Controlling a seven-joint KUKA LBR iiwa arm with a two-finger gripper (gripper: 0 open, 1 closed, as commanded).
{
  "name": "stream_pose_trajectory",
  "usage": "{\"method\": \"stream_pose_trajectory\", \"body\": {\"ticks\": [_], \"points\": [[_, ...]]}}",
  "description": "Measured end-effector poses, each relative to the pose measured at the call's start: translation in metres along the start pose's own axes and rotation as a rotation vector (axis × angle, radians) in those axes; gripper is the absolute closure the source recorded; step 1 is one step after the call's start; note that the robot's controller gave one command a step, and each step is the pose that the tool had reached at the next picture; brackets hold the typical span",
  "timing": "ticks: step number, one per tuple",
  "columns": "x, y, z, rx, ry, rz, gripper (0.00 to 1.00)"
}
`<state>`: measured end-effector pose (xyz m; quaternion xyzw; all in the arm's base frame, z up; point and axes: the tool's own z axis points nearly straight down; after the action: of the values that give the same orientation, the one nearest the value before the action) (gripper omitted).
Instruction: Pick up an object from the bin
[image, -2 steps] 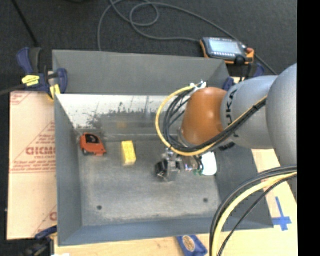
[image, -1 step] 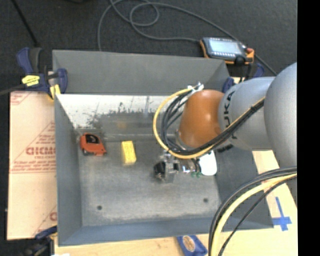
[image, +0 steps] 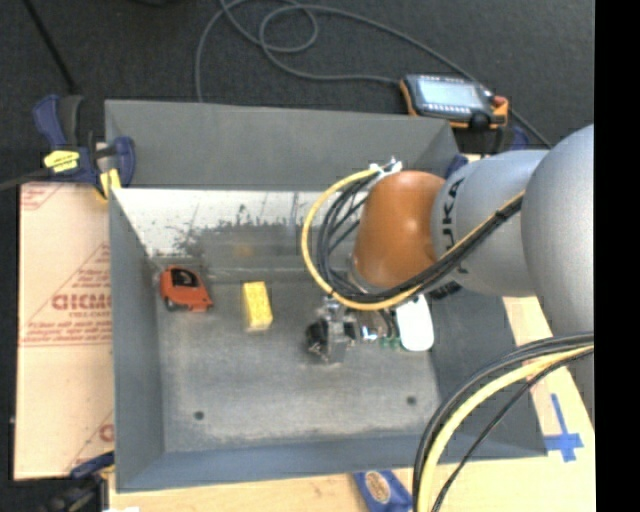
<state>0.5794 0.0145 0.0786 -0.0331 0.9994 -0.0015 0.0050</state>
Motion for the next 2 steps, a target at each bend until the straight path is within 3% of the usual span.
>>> {"method": "stream_pose_trajectory", "body": {"ticks": [1,2], "points": [[0.003,0.005,-0.001,0.001,-0.017,0.0,1.0],[-0.004,0.028,-0.009,-0.002,0.005,-0.01,1.0]]}}
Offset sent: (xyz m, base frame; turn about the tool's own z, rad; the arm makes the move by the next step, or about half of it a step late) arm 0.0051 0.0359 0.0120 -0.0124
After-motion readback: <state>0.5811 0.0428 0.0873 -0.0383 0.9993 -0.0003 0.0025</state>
